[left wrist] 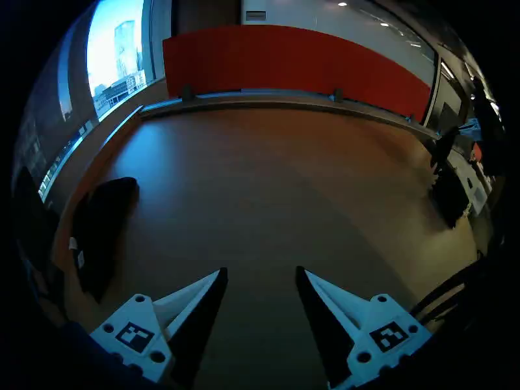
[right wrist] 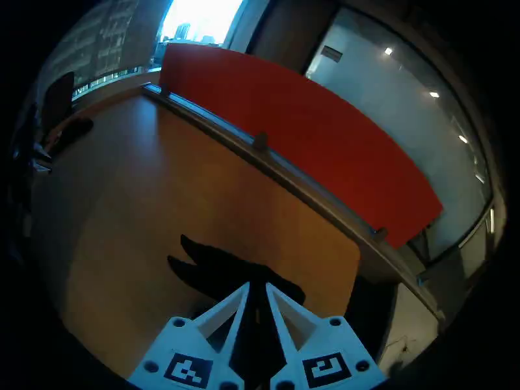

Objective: Fold towel

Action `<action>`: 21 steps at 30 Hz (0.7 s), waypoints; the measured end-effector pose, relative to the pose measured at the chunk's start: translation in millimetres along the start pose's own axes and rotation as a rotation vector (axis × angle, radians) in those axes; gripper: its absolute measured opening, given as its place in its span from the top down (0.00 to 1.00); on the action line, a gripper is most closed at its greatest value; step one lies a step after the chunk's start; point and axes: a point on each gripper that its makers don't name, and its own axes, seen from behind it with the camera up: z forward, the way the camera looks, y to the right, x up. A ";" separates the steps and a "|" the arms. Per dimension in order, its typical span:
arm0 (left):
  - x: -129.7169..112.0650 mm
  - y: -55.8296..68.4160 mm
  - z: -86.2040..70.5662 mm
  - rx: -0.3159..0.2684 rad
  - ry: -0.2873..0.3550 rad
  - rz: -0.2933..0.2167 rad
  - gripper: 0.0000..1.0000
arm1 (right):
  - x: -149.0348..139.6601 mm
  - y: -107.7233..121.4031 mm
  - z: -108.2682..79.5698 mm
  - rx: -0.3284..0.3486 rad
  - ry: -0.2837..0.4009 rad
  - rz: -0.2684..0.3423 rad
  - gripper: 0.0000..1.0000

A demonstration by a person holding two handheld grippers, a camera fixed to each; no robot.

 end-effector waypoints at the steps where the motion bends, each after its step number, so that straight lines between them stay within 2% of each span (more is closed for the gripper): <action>1: 0.1 0.2 0.0 0.000 0.000 0.001 0.23 | -2.1 0.3 -1.0 -0.001 -0.002 0.001 0.94; 8: 1.0 2.8 -0.5 -0.004 0.000 0.008 0.23 | -22.1 2.2 -10.8 -0.009 -0.020 0.016 0.94; 21: 1.6 10.8 -1.9 -0.018 0.000 0.023 0.24 | -82.6 2.3 -37.6 -0.029 -0.081 0.076 0.94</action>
